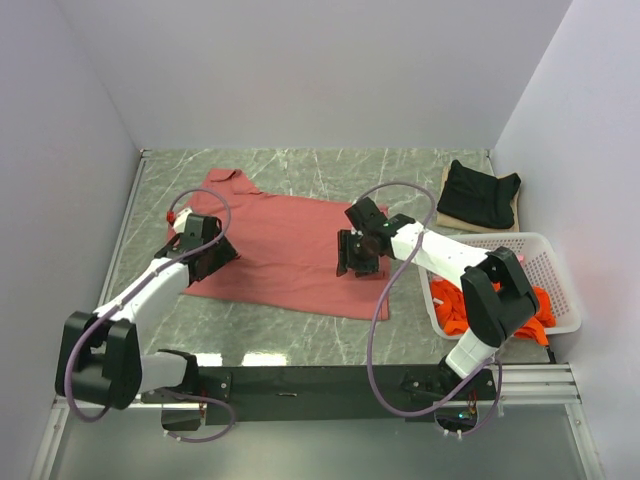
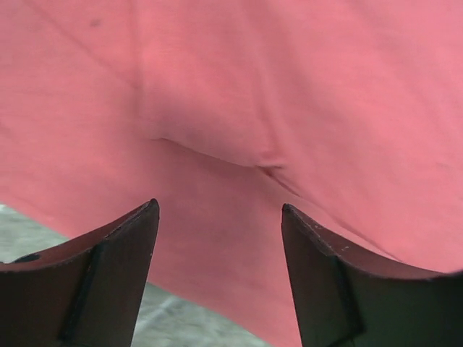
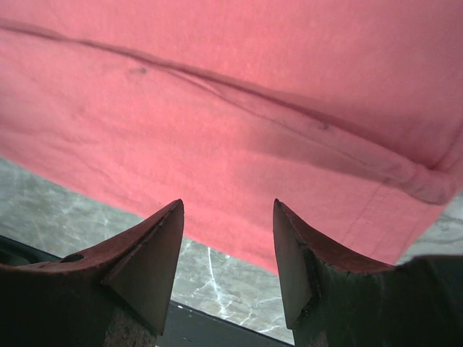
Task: Fold and stack the t-shirts
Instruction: Fold the tshirt
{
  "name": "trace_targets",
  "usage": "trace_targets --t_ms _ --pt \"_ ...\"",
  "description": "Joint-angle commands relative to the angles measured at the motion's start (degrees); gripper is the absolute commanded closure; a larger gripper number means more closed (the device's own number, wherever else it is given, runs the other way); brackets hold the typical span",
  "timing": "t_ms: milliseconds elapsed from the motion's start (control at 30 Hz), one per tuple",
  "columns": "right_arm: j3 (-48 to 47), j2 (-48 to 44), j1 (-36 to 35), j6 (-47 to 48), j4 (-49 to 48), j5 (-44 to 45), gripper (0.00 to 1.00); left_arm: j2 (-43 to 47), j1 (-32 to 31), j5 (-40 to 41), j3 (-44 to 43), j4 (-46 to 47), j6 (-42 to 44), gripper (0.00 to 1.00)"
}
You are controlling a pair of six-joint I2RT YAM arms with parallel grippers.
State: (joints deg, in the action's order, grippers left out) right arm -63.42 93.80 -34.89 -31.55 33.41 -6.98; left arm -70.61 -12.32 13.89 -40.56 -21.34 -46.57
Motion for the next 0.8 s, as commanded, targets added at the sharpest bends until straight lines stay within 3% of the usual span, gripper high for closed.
trace_targets --t_ms 0,333,767 --pt "2.2 -1.2 -1.1 -1.0 -1.8 -1.2 0.40 -1.6 1.1 4.5 -1.3 0.0 2.0 0.27" --pt "3.4 -1.0 -2.4 -1.2 -1.6 -1.4 0.40 -7.8 3.4 6.6 -1.9 5.1 5.3 0.30" --pt "1.9 0.7 -3.0 -0.6 -0.6 -1.5 0.40 -13.9 4.4 6.5 -5.7 7.3 7.6 0.59"
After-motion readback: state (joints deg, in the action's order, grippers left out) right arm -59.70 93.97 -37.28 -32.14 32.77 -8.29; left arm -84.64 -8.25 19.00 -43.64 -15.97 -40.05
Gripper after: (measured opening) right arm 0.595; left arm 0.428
